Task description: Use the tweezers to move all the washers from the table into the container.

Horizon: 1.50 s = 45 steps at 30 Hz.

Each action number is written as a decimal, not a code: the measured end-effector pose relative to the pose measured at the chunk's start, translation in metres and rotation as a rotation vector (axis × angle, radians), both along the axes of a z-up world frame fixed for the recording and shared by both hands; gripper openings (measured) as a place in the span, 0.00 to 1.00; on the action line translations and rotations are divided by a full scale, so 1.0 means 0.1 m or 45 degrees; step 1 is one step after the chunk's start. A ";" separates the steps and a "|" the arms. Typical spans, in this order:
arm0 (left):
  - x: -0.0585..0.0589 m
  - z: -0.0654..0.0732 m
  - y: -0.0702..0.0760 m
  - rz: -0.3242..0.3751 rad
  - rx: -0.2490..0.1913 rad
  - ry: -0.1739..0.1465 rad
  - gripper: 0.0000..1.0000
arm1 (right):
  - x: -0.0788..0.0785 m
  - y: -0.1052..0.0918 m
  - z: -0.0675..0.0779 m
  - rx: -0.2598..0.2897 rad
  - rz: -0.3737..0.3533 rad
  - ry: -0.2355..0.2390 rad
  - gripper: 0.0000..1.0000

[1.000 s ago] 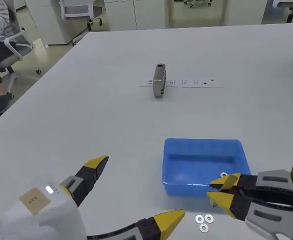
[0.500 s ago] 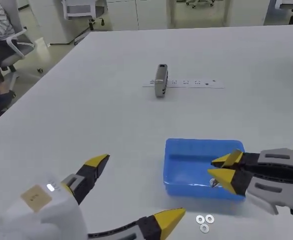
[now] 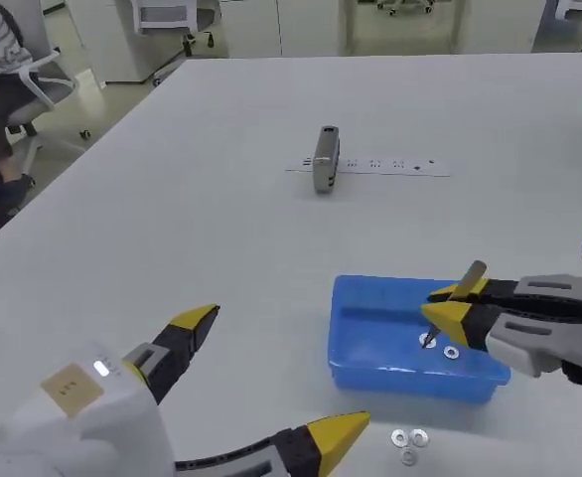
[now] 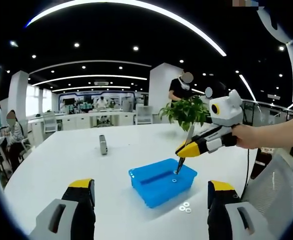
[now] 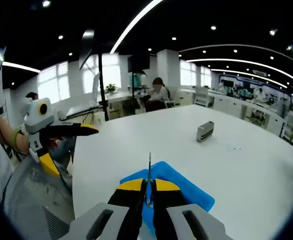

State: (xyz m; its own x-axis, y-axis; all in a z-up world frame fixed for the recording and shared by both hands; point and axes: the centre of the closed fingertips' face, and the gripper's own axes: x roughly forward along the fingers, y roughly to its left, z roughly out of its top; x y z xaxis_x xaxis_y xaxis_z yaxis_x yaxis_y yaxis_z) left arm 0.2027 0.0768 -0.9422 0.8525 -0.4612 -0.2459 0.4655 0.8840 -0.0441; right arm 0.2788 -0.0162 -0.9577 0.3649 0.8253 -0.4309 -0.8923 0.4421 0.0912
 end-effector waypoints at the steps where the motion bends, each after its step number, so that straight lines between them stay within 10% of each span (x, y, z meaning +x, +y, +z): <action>1: 0.00 0.00 0.00 0.001 0.000 -0.001 0.95 | 0.03 -0.01 -0.03 0.002 -0.007 0.022 0.02; 6: 0.00 0.00 0.01 0.001 0.000 0.001 0.95 | 0.16 0.00 -0.15 0.070 -0.014 0.175 0.02; 26: 0.00 -0.01 -0.01 -0.008 -0.002 0.010 0.95 | 0.41 -0.06 -0.67 -0.076 -0.072 0.326 0.02; 45: -0.01 -0.01 -0.01 -0.009 -0.002 0.006 0.95 | 0.39 -0.08 -0.64 -0.069 -0.077 0.267 0.03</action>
